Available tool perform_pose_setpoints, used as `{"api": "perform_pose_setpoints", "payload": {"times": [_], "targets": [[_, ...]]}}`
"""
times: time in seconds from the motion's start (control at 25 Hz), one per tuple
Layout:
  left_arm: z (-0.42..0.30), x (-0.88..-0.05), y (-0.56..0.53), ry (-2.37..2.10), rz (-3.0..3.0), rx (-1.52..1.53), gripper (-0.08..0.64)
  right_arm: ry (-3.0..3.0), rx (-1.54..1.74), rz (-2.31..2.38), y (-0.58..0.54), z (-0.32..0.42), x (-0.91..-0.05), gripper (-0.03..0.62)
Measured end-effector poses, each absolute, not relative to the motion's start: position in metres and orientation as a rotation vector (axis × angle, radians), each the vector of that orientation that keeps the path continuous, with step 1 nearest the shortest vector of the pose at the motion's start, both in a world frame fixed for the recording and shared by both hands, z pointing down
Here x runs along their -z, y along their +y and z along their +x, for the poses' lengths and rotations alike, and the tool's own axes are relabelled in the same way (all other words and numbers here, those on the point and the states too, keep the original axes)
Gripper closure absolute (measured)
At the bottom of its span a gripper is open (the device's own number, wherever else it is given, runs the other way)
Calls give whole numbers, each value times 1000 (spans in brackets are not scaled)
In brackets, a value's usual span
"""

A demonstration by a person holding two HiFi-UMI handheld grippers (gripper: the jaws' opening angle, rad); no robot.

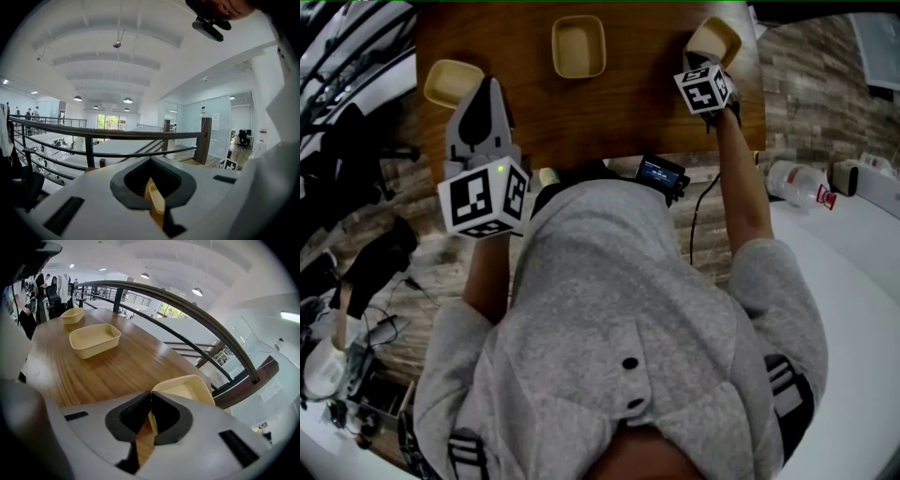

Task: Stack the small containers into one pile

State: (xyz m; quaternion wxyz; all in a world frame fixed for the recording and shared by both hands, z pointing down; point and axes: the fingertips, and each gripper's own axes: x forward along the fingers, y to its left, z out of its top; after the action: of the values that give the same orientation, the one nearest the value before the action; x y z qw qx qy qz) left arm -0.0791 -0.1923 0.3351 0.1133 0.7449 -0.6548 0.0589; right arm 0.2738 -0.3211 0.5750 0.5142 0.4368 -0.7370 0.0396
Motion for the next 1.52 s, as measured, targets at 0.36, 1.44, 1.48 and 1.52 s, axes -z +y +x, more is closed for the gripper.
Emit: {"api": "perform_pose_setpoints", "payload": {"times": [0.36,1.44,1.48,1.52], "targets": [[-118,-329,-164,-1936,2176,-137,549,-1803,-49,1020,-298,222,-557,566],[-242,-327,-76,-2001,2130,-40,549,-1927,188,803,-230,32,-521,566],[-247,-328,-74,-2006,2124,-39,549,-1930,201,784,-228,24,-522,566],[-252,-329,-72,-2011,2118,-39,549,-1933,212,763,-226,15,-524,566]]}}
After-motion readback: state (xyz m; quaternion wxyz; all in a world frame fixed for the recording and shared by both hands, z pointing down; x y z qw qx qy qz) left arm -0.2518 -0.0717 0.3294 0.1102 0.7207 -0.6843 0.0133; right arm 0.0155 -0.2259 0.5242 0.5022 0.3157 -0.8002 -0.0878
